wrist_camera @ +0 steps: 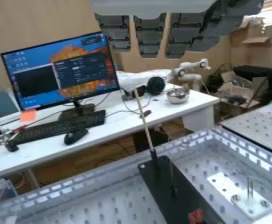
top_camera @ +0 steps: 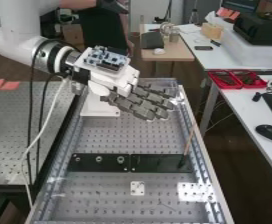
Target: Grab the drill bit and place it in the clear container
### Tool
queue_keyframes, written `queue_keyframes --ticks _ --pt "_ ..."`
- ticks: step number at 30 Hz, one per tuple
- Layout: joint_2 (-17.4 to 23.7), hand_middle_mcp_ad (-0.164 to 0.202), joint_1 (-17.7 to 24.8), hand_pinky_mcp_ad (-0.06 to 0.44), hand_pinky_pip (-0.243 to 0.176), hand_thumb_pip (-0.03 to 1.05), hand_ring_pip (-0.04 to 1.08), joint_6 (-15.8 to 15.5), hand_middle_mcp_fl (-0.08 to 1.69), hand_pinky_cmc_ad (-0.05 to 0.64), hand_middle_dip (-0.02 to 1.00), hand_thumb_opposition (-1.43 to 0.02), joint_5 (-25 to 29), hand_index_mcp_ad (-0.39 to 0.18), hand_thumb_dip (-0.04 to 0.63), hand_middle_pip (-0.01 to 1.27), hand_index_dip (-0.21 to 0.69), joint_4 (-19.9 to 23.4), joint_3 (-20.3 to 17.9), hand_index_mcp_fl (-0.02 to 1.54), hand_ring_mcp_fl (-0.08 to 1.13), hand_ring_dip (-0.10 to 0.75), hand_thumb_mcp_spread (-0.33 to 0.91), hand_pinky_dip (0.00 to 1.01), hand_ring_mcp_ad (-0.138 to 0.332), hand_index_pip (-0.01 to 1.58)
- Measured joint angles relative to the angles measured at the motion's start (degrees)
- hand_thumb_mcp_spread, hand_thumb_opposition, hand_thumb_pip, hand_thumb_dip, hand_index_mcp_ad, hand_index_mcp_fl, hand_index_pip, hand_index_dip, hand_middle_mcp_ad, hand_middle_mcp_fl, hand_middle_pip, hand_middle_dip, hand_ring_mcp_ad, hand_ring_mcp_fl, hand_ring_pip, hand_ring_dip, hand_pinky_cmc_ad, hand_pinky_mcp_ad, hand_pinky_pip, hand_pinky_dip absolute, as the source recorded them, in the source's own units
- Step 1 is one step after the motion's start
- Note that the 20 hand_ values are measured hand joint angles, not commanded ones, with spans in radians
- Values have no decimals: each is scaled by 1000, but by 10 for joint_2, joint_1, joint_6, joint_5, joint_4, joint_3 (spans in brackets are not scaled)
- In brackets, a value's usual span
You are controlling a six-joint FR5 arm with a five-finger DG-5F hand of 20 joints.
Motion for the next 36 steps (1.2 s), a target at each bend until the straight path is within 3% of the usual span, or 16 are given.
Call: queue_keyframes --ticks 5,7,8,10,14,19,27,36 --pt "-19 73 -6 24 -10 31 17 22 5 -5 31 -24 31 -12 7 19 14 48 -26 -3 16 12 7 16 75 19" --pt "-23 73 -7 24 -10 223 24 28 3 0 31 -190 40 -14 17 51 17 66 -36 7 16 10 115 23 86 14" --pt "-25 73 -8 23 -10 269 21 31 7 0 35 -257 47 -14 17 73 38 73 -40 7 19 7 161 31 93 21" --pt "-28 75 -8 37 -14 279 56 32 3 9 37 -410 53 -24 17 91 75 79 -43 9 19 7 182 54 106 37" --pt "-32 77 -10 70 -31 360 72 30 2 47 37 -574 70 -54 21 110 154 111 -54 23 21 7 250 75 138 58" --pt "-33 75 -10 89 -63 442 68 18 12 91 40 -663 97 -58 75 124 314 168 -69 141 17 7 293 99 155 70" --pt "-66 75 -1 103 -63 559 89 -14 72 94 94 -728 156 -75 157 127 428 242 -71 272 17 9 339 105 171 72" --pt "-96 75 6 105 -63 618 86 -24 136 91 147 -757 180 -120 223 126 394 321 -67 494 16 9 400 106 168 539"
